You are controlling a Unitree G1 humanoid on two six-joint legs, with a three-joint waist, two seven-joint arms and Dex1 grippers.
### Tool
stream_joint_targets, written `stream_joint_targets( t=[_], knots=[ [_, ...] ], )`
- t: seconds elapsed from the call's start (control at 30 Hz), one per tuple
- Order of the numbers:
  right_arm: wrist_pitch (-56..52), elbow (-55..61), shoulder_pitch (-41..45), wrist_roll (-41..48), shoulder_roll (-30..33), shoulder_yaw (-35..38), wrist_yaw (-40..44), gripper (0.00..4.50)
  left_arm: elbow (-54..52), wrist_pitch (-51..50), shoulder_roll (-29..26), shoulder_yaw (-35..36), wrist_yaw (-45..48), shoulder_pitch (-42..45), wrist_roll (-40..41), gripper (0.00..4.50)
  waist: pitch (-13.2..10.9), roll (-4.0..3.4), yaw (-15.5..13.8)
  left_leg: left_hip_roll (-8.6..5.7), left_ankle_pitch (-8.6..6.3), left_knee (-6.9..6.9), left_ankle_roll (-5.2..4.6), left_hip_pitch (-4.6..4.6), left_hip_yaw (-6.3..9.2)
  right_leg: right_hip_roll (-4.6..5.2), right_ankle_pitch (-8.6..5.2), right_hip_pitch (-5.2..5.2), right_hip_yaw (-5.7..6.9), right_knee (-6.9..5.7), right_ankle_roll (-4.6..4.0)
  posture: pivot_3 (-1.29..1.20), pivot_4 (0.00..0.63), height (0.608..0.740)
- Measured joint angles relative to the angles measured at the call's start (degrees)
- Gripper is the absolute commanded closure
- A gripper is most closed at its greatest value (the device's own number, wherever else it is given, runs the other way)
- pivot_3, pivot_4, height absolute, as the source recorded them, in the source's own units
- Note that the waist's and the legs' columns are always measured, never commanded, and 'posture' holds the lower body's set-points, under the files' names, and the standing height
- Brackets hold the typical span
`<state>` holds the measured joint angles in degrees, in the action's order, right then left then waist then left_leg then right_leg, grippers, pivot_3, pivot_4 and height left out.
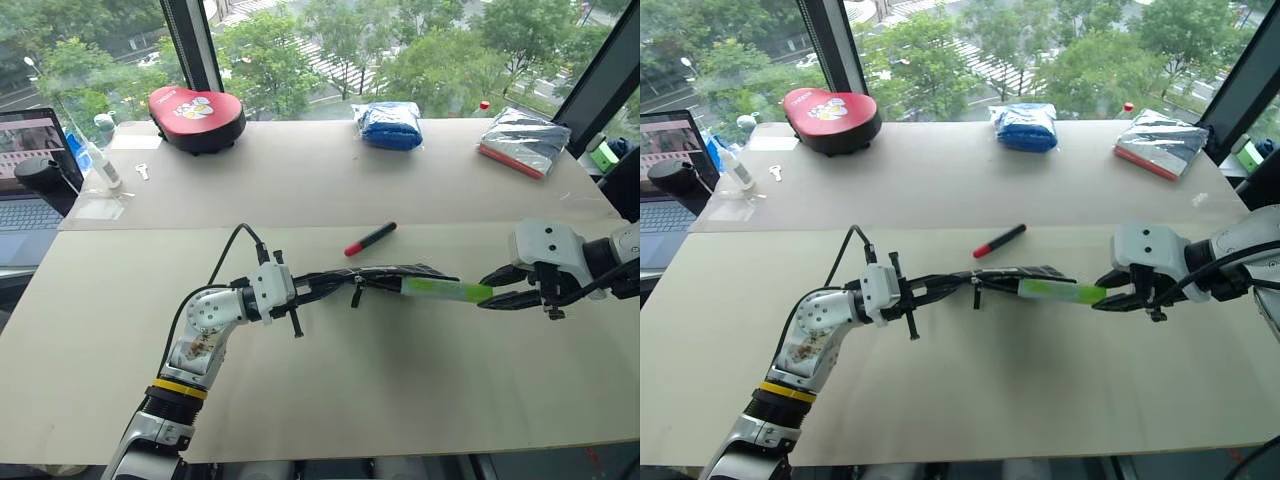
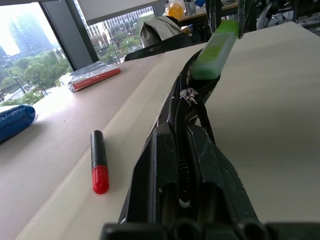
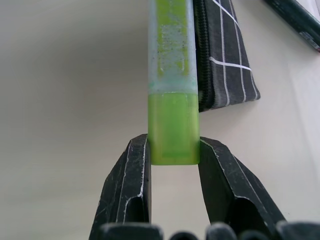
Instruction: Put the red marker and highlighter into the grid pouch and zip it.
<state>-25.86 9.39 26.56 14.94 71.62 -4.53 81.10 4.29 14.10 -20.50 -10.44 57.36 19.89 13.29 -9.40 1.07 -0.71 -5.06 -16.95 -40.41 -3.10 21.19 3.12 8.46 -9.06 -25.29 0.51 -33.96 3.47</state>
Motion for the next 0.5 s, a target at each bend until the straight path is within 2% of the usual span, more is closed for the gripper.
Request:
stream_joint_targets(
  t=[0.5],
  knots=[
    [-0.8, 1.69, 6.69, -4.65, -9.39, -8.67, -0.73, 3.52, 1.59, 0.6, 0.17, -0.13, 1.12, 0.95, 0.01, 4.5, 0.0, 0.0, -0.02, -0.01, 0.04, 0.0, 0.07, 0.01, 0.0, 0.0, 0.0, -0.04, 0.0, -0.02, 0.0, 0.0, 0.15, 0.74]
  ],
)
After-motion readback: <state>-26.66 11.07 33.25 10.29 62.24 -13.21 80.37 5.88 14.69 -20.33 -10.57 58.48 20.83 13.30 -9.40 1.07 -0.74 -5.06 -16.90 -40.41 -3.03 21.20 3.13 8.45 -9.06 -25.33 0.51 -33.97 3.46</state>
